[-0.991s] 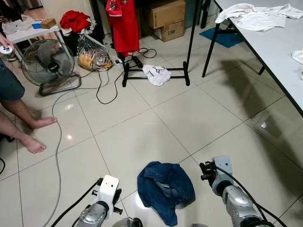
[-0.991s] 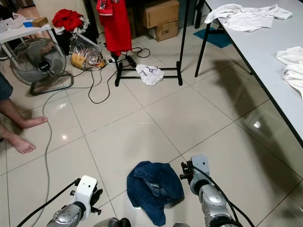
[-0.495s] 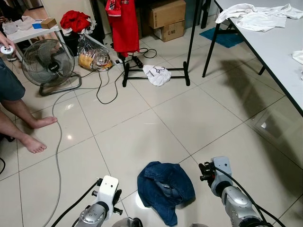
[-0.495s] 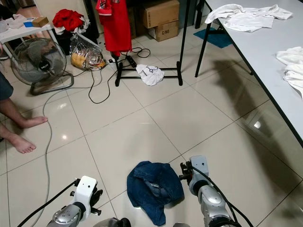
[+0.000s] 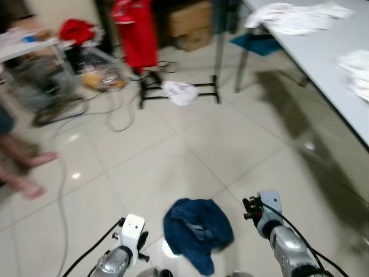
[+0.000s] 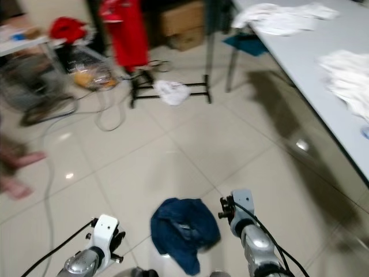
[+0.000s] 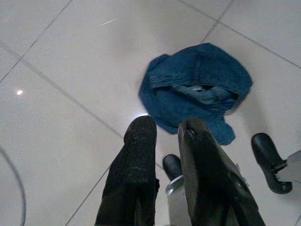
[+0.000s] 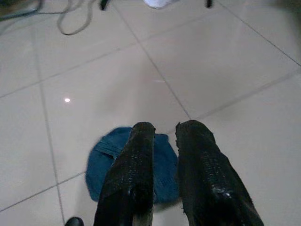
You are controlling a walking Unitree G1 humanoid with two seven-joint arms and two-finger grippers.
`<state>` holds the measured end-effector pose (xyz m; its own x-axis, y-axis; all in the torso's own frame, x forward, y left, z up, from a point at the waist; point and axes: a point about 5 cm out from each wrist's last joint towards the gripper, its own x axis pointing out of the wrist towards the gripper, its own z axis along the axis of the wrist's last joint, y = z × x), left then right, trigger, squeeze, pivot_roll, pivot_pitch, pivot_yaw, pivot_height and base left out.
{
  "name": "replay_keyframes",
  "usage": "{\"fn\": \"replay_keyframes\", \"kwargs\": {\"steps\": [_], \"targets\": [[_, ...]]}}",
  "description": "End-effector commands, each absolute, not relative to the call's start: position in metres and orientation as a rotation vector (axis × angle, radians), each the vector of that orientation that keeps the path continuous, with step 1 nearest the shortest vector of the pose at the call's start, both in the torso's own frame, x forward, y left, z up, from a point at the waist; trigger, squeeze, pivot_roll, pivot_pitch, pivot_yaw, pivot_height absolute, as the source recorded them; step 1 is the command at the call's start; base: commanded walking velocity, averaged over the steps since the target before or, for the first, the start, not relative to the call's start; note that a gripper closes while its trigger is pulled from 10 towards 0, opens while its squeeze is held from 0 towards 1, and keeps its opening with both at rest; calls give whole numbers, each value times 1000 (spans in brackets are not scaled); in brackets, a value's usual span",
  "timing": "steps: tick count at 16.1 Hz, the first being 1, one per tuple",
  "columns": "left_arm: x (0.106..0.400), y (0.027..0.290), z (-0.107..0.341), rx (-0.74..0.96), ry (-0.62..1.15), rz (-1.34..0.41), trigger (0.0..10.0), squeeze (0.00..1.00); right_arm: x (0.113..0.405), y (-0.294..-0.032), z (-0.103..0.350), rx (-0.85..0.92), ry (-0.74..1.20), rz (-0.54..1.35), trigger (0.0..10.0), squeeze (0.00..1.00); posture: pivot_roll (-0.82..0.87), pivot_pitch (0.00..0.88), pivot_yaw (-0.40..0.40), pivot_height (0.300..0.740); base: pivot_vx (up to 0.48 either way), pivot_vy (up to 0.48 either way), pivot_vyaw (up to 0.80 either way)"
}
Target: Hang hanger
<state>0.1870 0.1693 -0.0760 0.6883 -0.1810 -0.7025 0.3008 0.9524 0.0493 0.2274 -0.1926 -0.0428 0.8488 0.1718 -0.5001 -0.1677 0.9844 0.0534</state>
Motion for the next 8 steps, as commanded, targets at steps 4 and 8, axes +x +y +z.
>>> {"fn": "replay_keyframes", "kwargs": {"steps": [4,8], "targets": [[188,170,-76,185,771,-280,10000,0,230,-191,-40,2,510,184,10000,0,-188,27,111,740,0,0,0],[187,171,-76,178,775,-275,10000,0,231,-190,-40,-4,509,182,10000,0,-182,26,111,740,0,0,0]]}}
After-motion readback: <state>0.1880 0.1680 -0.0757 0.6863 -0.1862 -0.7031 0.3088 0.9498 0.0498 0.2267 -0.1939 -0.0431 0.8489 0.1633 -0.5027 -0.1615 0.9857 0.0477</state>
